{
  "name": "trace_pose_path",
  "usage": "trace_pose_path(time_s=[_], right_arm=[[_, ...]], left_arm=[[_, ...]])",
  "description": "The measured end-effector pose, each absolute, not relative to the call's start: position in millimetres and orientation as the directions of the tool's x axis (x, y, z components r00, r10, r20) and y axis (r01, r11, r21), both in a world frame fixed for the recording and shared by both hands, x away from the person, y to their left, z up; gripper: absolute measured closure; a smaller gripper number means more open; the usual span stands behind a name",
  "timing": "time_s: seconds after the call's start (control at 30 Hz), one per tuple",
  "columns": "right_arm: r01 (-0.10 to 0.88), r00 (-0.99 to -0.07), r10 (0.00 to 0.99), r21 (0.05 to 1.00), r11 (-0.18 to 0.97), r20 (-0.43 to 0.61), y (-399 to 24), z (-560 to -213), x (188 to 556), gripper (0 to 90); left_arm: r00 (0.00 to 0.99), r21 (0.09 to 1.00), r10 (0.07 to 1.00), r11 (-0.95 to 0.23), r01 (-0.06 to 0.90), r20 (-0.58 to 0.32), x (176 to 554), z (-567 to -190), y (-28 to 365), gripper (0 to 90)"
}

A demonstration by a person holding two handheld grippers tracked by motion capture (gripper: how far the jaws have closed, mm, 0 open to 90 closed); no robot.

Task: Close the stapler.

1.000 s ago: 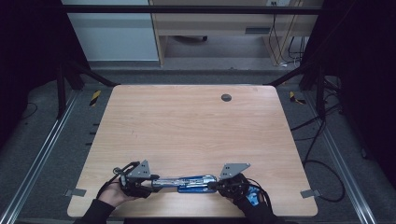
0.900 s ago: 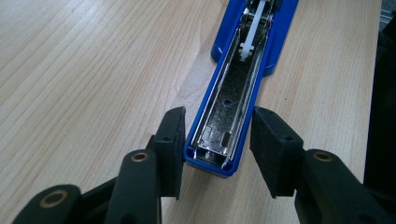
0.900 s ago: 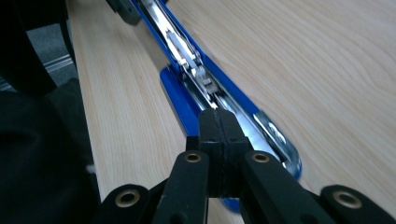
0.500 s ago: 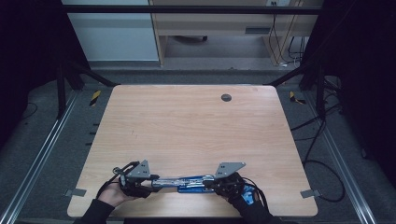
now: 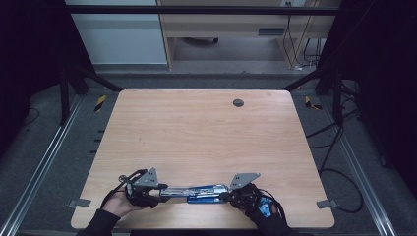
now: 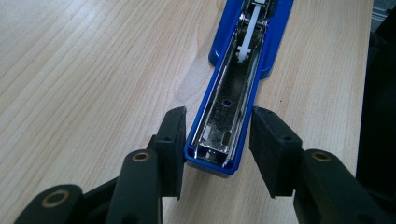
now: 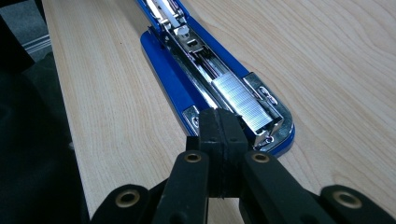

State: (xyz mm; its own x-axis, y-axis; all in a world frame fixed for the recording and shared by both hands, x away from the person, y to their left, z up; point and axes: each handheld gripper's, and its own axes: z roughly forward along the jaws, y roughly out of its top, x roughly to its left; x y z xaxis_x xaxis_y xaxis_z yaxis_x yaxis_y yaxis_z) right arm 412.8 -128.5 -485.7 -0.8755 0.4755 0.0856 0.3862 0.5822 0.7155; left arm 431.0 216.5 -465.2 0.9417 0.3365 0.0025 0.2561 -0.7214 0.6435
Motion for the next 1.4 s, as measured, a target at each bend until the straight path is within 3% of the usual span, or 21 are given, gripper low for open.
trace_pose_path(time_s=[0.63,0.77,0.87,1.4], right_arm=[[0.39,-0.875,0.475,0.713,0.582,0.092,-129,-486,413,90.0],[0.392,-0.875,0.474,0.712,0.582,0.094,-129,-486,413,90.0],[0.39,-0.876,0.474,0.713,0.583,0.093,-128,-486,414,90.0],[0.387,-0.878,0.469,0.714,0.584,0.093,-128,-486,415,90.0]], left_arm=[[0.944,0.636,0.33,-0.728,0.256,-0.003,432,-461,215,57.3],[0.941,0.67,0.338,-0.692,0.268,-0.028,432,-455,217,58.0],[0.946,0.646,0.324,-0.724,0.245,0.004,431,-454,216,58.1],[0.948,0.645,0.318,-0.724,0.244,-0.002,432,-456,215,58.0]])
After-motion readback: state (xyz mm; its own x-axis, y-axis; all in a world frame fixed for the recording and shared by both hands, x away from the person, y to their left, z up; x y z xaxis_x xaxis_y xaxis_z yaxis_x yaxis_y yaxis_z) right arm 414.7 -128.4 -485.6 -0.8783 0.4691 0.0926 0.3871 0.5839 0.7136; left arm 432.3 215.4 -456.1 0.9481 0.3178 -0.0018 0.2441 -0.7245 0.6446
